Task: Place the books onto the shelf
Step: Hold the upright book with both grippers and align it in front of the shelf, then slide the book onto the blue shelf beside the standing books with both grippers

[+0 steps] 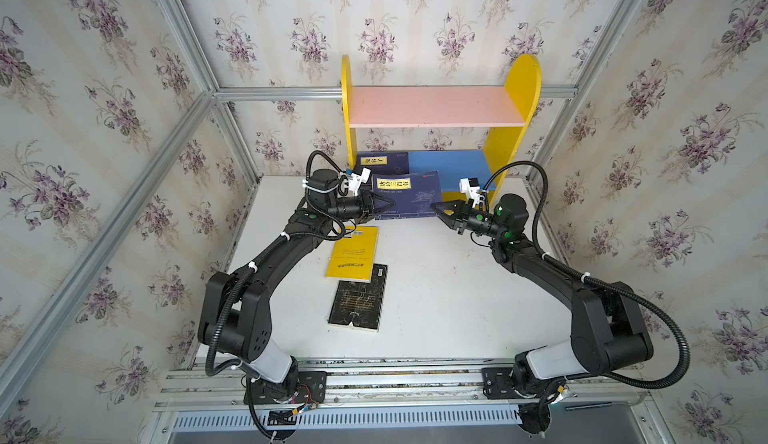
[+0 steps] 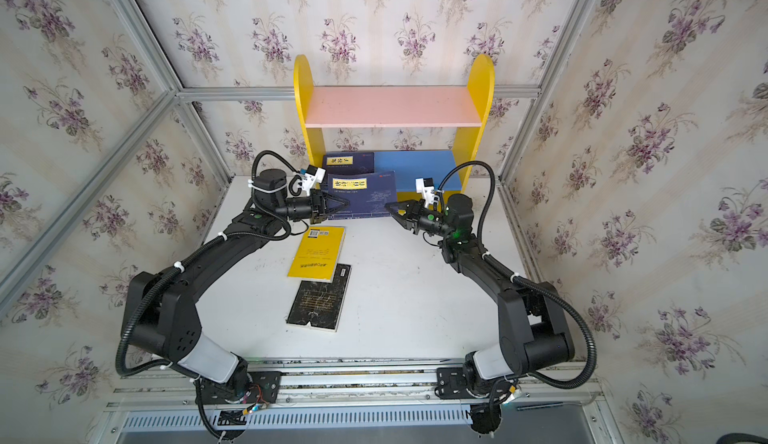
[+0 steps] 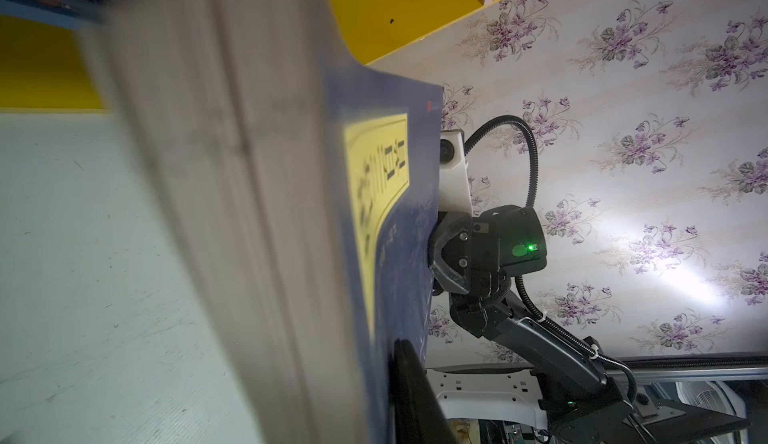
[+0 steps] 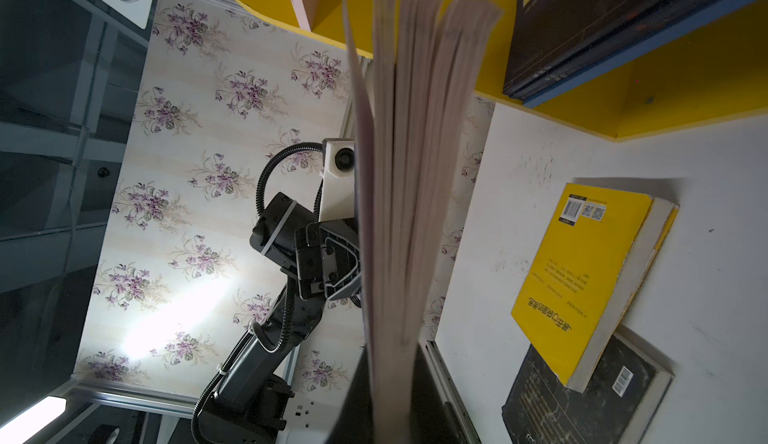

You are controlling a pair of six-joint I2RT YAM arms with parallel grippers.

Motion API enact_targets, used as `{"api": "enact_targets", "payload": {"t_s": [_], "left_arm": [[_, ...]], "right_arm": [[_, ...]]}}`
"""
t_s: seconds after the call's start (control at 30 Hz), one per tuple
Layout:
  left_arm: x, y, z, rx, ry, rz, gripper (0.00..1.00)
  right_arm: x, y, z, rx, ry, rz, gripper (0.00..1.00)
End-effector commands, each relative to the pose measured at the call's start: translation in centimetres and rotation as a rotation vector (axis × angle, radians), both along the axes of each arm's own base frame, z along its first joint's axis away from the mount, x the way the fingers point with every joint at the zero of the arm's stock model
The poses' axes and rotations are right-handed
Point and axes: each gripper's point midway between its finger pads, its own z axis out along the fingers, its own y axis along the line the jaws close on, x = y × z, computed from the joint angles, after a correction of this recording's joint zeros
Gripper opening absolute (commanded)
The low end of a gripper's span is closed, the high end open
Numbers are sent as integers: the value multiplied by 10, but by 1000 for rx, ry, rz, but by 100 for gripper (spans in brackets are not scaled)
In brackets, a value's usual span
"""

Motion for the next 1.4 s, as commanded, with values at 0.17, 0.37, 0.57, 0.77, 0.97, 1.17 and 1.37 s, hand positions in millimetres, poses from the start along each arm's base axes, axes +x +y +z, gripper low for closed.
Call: {"api": "enact_targets", "payload": {"t_s": [0.17,0.37,0.57,0.77,0.97,1.17,1.37], "left_arm": [[13,13,18,16,-31,35,38],[21,46,28,24,-51,103,60],[31,92,22,32,-37,202,79],[42,116,5,73,-14,293,96],[49,129,-21,128,33,360,99],[60,144,-43,186,56,423,99],[69,151,-56,227,63,464,99]], "right_arm": [[9,-5,19,-35,-102,-58,7],[22,0,16,-38,-123,-113,7],[41,16,17,-18,-116,-94,6],[73,27,12,-40,-112,-76,7],[117,36,17,9,-139,-77,7],[153,46,2,-59,-118,-51,6],[181,45,-7,-79,-107,-43,7]]}}
